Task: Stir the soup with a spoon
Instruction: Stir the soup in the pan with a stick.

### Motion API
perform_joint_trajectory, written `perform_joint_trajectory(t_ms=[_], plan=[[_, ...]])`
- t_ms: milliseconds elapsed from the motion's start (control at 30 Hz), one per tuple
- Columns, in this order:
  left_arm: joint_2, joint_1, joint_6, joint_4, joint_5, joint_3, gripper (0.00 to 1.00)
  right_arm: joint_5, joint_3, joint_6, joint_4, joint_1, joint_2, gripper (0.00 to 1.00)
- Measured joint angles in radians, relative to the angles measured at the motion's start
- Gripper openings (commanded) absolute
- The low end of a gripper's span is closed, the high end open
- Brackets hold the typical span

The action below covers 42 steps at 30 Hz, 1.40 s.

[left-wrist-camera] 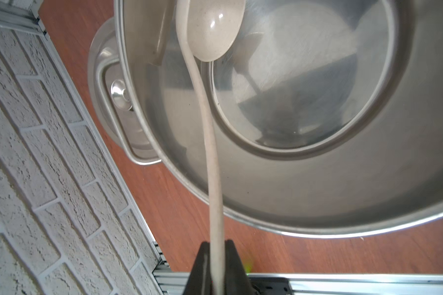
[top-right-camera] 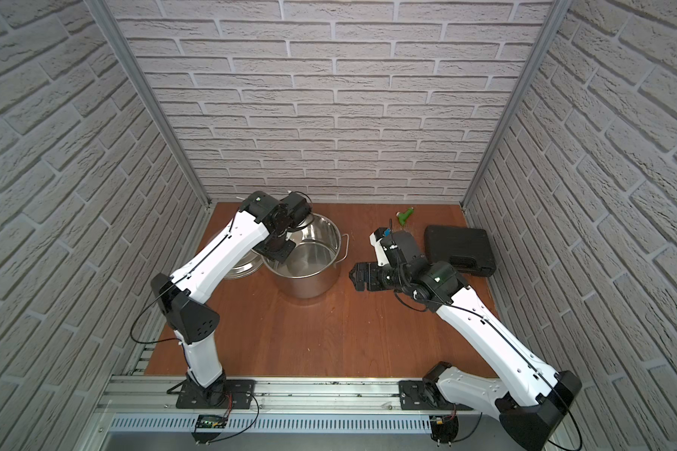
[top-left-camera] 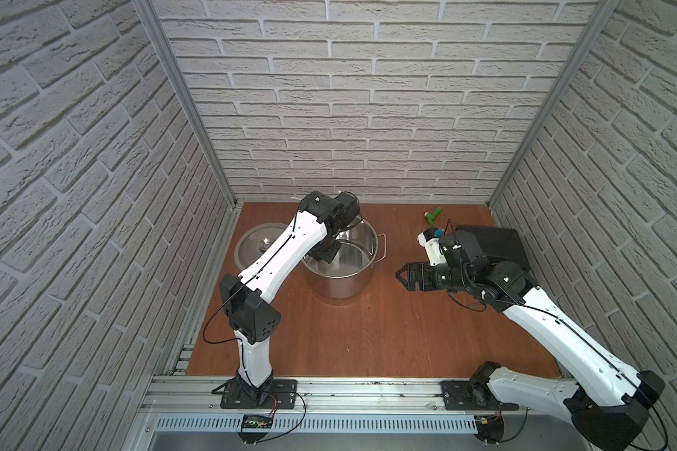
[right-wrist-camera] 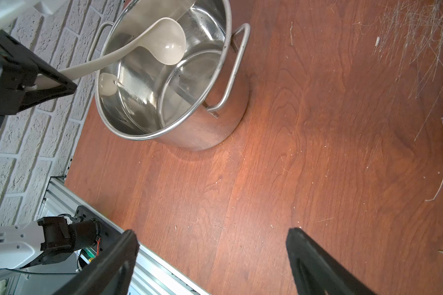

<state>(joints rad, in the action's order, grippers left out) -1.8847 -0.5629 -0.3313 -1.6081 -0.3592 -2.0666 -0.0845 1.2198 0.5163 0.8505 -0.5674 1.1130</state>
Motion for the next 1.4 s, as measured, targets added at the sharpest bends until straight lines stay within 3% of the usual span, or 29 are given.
perform_joint_trajectory(t_ms=[333, 633, 833, 1067, 1400], plan=[[-0.098, -0.092, 0.009, 0.000, 0.059, -0.072, 0.00, 0.026, 0.000, 0.001, 0.021, 0.000, -0.043, 0.94], [0.039, -0.111, -0.006, -0.001, 0.070, 0.160, 0.00, 0.026, 0.000, 0.004, 0.021, 0.000, -0.040, 0.94], [0.141, -0.027, -0.002, 0.000, 0.057, 0.248, 0.00, 0.013, 0.000, 0.009, 0.015, 0.000, -0.013, 0.94], [0.126, 0.077, 0.042, 0.001, 0.040, 0.204, 0.00, 0.009, 0.011, 0.008, 0.014, 0.000, -0.006, 0.94], [-0.005, 0.012, 0.058, 0.009, 0.067, 0.054, 0.00, 0.026, 0.014, 0.012, 0.022, 0.000, -0.030, 0.94]])
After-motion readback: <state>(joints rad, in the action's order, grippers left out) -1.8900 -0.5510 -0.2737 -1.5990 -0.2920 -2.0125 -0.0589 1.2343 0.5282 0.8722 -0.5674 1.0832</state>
